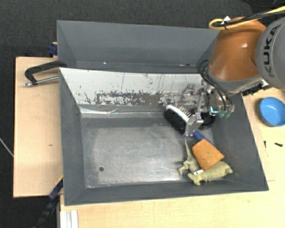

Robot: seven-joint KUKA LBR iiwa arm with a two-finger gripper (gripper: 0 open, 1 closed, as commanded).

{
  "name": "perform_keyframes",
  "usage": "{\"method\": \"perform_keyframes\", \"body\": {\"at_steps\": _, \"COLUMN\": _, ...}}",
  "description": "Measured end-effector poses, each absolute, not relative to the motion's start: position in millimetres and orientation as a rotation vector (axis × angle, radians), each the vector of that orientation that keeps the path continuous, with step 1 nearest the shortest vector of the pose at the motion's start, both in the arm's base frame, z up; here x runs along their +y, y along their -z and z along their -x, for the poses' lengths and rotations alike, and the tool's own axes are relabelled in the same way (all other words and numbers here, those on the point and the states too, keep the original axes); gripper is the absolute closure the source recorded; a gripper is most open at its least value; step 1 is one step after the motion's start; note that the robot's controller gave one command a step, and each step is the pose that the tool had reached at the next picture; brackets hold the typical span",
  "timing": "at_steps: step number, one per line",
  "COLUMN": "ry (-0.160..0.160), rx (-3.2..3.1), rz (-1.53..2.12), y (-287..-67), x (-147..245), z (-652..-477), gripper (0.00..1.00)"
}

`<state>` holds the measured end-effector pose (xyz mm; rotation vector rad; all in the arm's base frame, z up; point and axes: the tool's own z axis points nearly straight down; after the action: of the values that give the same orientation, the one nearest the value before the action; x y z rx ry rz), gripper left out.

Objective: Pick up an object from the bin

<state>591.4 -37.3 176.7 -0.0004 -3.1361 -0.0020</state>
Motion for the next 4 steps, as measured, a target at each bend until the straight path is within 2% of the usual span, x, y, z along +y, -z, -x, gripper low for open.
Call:
{"method": "perform_keyframes", "body": {"at_steps": 1, "ry": -0.002, "rx": -3.167, "rz": -0.18, "y": -91.1, "x": -67.1, "z": -600.6, "gripper": 0.0}}
{"method": "perform_keyframes", "body": {"at_steps": 2, "ry": 0.006, "rx": -3.153, "rz": -0.174, "y": -87.1, "x": -66.0, "z": -597.1, "gripper": 1.0}}
{"method": "perform_keyframes", "body": {"at_steps": 3, "ry": -0.01, "rx": -3.103, "rz": -0.734, "y": -85.9, "x": -68.1, "z": -586.5, "gripper": 1.0}}
{"method": "perform_keyframes", "body": {"at_steps": 4, "ry": 0.003, "rx": -3.147, "rz": 0.146, "y": -139.3, "x": -44.4, "z": -594.1, "gripper": 1.0}}
